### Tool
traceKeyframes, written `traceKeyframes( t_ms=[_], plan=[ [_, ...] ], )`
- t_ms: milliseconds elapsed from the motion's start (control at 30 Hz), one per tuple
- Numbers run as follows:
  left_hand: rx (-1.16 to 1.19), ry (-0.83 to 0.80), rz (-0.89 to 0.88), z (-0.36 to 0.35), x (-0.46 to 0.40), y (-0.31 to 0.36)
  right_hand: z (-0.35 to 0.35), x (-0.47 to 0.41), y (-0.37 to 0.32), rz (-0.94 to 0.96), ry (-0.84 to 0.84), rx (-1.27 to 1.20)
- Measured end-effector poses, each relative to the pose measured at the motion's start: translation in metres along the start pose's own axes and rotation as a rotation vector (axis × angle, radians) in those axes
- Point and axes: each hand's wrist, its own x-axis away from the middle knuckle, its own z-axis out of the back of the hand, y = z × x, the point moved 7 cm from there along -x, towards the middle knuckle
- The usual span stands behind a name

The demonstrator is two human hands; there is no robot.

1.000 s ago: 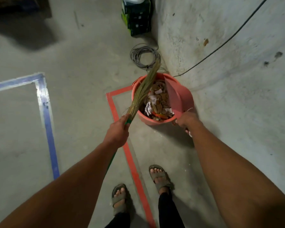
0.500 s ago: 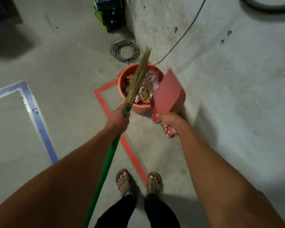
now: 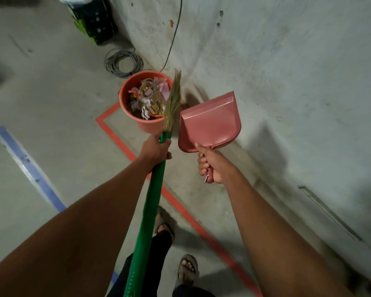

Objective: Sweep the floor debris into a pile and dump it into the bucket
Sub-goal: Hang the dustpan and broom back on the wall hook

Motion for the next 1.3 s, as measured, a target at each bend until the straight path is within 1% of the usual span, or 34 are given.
traceKeyframes(
  t_ms=[67,267,433,567,667,833,900,1000,1133,1233,1300],
  plan=[
    [0.066,-0.009,0.001,-0.011,0.029,0.011,0.009,0.035,0.010,0.024,-0.011,-0.034],
    [0.376,-0.026,0.065,-0.050,0.131,0.036,0.044,0.148,0.036,0.101,-0.039,-0.116],
    [0.498,-0.096,0.068,-0.092,0.236,0.065,0.088,0.246,0.062,0.168,-0.005,-0.115],
    [0.526,-0.166,0.093,-0.122,0.304,0.085,0.122,0.314,0.087,0.222,0.066,-0.128],
    [0.548,-0.213,0.087,-0.140,0.348,0.104,0.139,0.359,0.101,0.262,0.088,-0.151],
    [0.575,-0.245,0.037,-0.158,0.401,0.139,0.161,0.433,0.107,0.339,0.097,-0.302],
    [0.507,-0.261,-0.019,-0.160,0.415,0.157,0.166,0.459,0.102,0.387,0.109,-0.342],
    [0.492,-0.292,-0.045,-0.165,0.433,0.175,0.168,0.494,0.098,0.455,0.089,-0.390],
    [0.600,-0.302,0.026,-0.167,0.458,0.185,0.160,0.527,0.087,0.583,0.061,-0.384],
    [0.573,-0.291,0.034,-0.161,0.472,0.182,0.142,0.545,0.086,0.613,-0.007,-0.328],
    [0.539,-0.261,0.031,-0.152,0.477,0.180,0.128,0.560,0.087,0.671,-0.074,-0.355]
  ],
)
